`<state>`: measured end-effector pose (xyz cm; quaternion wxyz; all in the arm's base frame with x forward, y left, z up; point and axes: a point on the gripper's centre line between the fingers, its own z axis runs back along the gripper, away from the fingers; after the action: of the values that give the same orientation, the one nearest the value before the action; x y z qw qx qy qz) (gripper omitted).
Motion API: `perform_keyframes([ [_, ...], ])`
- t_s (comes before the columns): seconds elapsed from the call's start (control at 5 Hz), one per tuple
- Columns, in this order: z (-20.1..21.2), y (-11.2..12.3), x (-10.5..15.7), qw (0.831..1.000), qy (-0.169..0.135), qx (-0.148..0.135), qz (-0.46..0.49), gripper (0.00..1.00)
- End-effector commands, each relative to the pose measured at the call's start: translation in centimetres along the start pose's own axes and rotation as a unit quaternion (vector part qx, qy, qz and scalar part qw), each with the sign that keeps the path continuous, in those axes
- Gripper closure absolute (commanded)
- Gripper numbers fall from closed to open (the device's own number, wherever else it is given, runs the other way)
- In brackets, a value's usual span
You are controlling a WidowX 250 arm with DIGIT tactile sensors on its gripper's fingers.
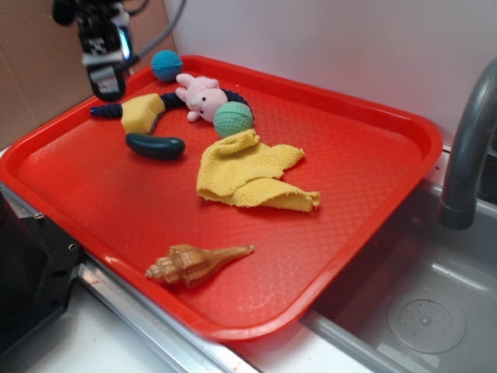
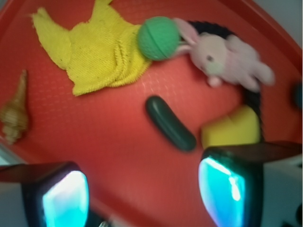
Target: Grab the plastic pickle.
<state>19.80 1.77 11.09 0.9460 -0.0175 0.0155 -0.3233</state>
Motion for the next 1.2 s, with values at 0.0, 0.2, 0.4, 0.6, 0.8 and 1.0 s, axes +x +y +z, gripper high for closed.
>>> perform_keyframes([
  [0.0, -4.9, 0.7, 1.2, 0.995, -0.002, 0.07, -0.074, 0.0],
  [0.2, -8.0, 2.4, 1.0, 0.998, -0.015, 0.06, -0.027, 0.0],
  [0.4, -9.4, 2.2, 0.8, 0.998, 0.015, 0.051, -0.031, 0.0],
  [0.6, -9.7, 2.4, 0.6, 0.999, 0.009, 0.038, -0.007, 0.17],
  [0.8, -8.9, 2.4, 0.2, 0.999, -0.013, 0.033, 0.01, 1.0],
  [1.0, -6.4, 1.9, 0.0, 0.998, -0.03, 0.048, 0.021, 1.0],
])
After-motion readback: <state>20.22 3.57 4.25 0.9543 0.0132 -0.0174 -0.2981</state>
